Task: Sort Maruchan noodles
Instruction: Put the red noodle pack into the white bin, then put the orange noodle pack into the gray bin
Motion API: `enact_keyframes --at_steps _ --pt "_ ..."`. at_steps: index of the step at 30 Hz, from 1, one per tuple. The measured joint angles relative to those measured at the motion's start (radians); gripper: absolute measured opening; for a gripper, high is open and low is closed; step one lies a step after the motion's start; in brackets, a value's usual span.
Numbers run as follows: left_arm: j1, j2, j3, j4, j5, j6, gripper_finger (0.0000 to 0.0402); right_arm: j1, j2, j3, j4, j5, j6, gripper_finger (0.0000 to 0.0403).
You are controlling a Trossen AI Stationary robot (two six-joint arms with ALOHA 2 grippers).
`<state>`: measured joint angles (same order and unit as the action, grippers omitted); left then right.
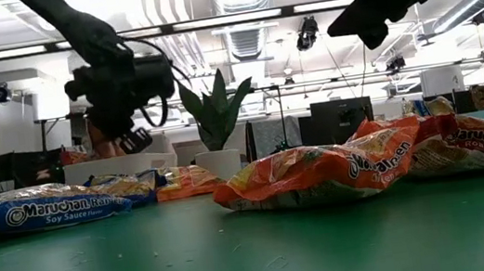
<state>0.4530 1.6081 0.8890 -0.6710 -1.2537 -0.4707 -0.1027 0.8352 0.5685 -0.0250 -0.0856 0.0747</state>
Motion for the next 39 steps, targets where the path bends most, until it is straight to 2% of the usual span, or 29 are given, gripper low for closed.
enact_keyframes --at_steps 10,14,20,26,33,39 --pt "0.0 0.123 0.0 0.016 0.054 -0.049 0.0028 0.0 0.0 0.0 -0.001 0.0 0.002 0.0009" --pt "0.001 0.132 0.001 0.014 0.092 -0.05 0.0045 0.0 0.0 0.0 -0.001 0.0 0.001 0.0009" --pt "0.0 0.124 0.001 0.013 0.093 -0.034 0.0078 0.0 0.0 0.0 -0.001 0.0 0.002 0.0009" --pt "-0.004 0.113 0.047 -0.082 0.095 -0.028 0.0106 0.0 0.0 0.0 -0.001 0.0 0.003 0.0009" --pt "-0.056 0.052 0.13 -0.272 0.087 -0.036 0.0121 0.0 0.0 0.0 -0.001 0.0 0.004 0.0009" --pt "-0.17 -0.106 0.135 -0.322 0.115 -0.036 0.0121 0.0 0.0 0.0 -0.001 0.0 0.02 0.0009"
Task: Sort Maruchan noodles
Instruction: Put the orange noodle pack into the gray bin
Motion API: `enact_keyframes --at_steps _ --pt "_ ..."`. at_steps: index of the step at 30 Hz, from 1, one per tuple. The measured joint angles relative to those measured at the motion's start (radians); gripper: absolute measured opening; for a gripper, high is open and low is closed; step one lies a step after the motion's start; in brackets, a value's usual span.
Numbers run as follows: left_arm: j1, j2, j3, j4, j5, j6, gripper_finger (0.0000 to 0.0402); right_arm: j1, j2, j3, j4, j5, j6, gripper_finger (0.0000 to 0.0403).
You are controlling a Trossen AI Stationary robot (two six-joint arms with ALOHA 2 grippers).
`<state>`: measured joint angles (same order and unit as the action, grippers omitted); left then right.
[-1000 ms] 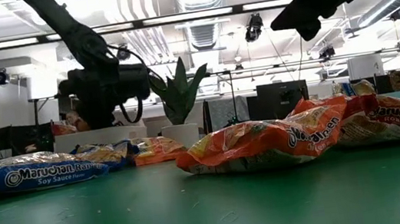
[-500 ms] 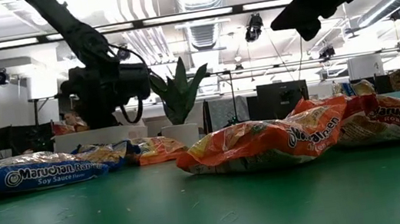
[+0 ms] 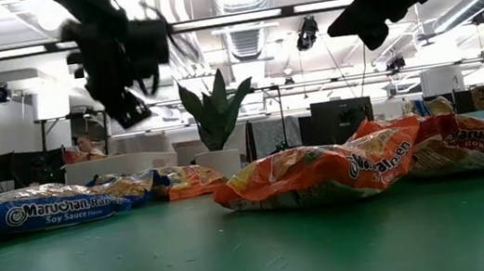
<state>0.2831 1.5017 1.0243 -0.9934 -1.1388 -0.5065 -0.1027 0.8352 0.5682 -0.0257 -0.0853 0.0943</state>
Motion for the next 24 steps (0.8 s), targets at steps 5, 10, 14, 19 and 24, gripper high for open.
enact_keyframes --at_steps 5,10,14,19,24 --pt "-0.14 -0.165 -0.013 0.026 0.256 -0.006 0.0118 0.0 0.005 0.0 0.001 0.0 0.011 0.0009" --pt "-0.271 -0.284 -0.071 0.211 0.584 0.0 0.0099 0.0 0.021 0.0 0.001 0.0 0.009 0.0009" --pt "-0.4 -0.333 -0.167 0.429 0.599 0.046 0.0083 0.0 0.044 0.0 0.001 0.001 -0.001 0.0009" --pt "-0.568 -0.368 -0.324 0.699 0.602 0.162 0.0077 0.0 0.091 0.0 0.007 0.003 0.02 0.0009" --pt "-0.61 -0.352 -0.46 1.014 0.508 0.156 0.0076 0.0 0.171 0.0 0.024 0.008 0.071 0.0009"
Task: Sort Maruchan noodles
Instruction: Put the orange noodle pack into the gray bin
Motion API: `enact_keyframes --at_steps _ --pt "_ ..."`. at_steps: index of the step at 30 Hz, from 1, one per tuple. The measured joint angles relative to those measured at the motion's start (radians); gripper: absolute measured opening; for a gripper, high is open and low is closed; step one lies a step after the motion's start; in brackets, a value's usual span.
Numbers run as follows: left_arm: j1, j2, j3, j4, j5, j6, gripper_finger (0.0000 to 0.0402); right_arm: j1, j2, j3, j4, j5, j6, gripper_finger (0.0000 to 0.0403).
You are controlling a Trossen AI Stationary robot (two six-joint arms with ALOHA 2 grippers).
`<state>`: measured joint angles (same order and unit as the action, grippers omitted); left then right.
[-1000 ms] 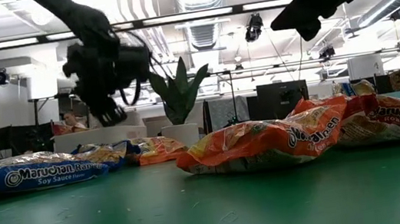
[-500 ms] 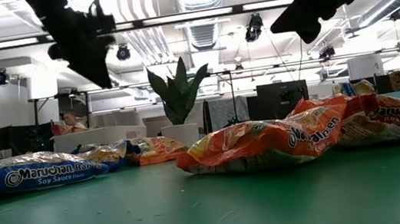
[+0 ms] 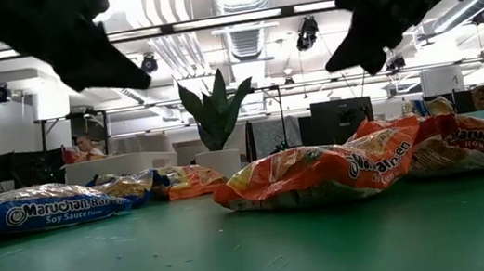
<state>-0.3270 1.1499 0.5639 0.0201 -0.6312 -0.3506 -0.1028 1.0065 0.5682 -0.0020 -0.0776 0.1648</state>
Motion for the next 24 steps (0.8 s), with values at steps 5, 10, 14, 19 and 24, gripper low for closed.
enact_keyframes --at_steps 5,10,14,19,24 --pt "0.016 0.048 -0.058 0.118 -0.216 0.002 0.0076 0.0 0.119 0.0 0.158 0.002 0.022 0.0009" --pt "0.017 0.053 -0.05 0.119 -0.425 0.138 0.0076 -0.009 0.237 0.019 0.312 0.002 0.068 0.0009" --pt "0.02 -0.003 -0.006 0.124 -0.383 0.471 0.0076 -0.024 0.309 0.1 0.28 0.002 0.072 0.0009" --pt "0.047 -0.123 0.016 0.129 0.007 0.644 0.0076 -0.039 0.393 0.239 0.165 0.002 0.07 0.0009" --pt "0.069 -0.22 -0.043 0.132 0.088 0.67 0.0076 -0.053 0.491 0.358 0.128 0.002 0.068 0.0009"
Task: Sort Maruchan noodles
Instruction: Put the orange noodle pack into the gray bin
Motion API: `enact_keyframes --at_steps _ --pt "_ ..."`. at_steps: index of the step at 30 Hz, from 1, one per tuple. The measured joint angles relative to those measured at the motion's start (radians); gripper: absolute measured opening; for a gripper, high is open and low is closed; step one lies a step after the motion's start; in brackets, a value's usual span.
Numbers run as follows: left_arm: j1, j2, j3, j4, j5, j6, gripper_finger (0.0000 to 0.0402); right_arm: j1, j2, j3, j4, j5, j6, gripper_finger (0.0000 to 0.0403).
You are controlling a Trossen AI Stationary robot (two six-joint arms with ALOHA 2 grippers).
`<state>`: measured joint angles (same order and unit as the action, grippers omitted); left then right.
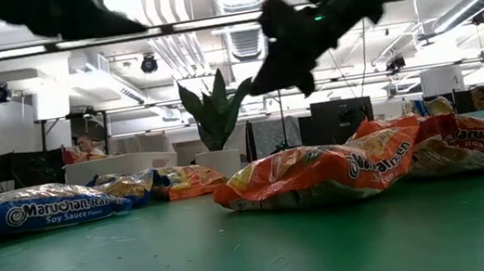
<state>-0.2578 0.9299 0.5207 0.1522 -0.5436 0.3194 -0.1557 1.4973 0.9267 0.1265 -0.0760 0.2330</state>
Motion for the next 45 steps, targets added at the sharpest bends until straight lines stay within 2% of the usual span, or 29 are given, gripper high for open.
enact_keyframes --at_steps 4,10,13,19,26,31,35,42,45 --pt "0.006 -0.036 -0.05 0.007 -0.149 -0.003 0.0076 -0.01 0.091 0.083 -0.002 0.001 -0.026 0.0009" --pt "0.01 -0.053 -0.047 0.031 -0.339 -0.006 0.0076 -0.043 0.255 0.223 -0.015 0.076 -0.063 0.0009" --pt "0.011 -0.055 -0.046 0.026 -0.411 -0.006 0.0076 -0.062 0.341 0.303 -0.013 0.08 -0.077 0.0009" --pt "0.011 -0.057 -0.045 0.025 -0.436 -0.006 0.0076 -0.088 0.482 0.434 -0.015 0.08 -0.084 0.0009" --pt "0.011 -0.053 -0.046 0.028 -0.441 -0.006 0.0076 -0.105 0.583 0.502 -0.021 0.126 -0.07 0.0009" --pt "0.011 -0.052 -0.046 0.028 -0.441 -0.006 0.0076 -0.109 0.614 0.511 -0.022 0.128 -0.066 0.0009" --pt "0.011 -0.05 -0.046 0.026 -0.442 -0.006 0.0076 -0.108 0.606 0.512 -0.096 0.126 -0.066 0.0009" --pt "0.011 -0.05 -0.046 0.032 -0.442 -0.006 0.0076 -0.073 0.561 0.513 -0.324 -0.04 -0.103 0.0009" --pt "0.011 -0.048 -0.046 0.04 -0.435 -0.012 0.0076 -0.043 0.542 0.512 -0.415 -0.08 -0.103 0.0009"
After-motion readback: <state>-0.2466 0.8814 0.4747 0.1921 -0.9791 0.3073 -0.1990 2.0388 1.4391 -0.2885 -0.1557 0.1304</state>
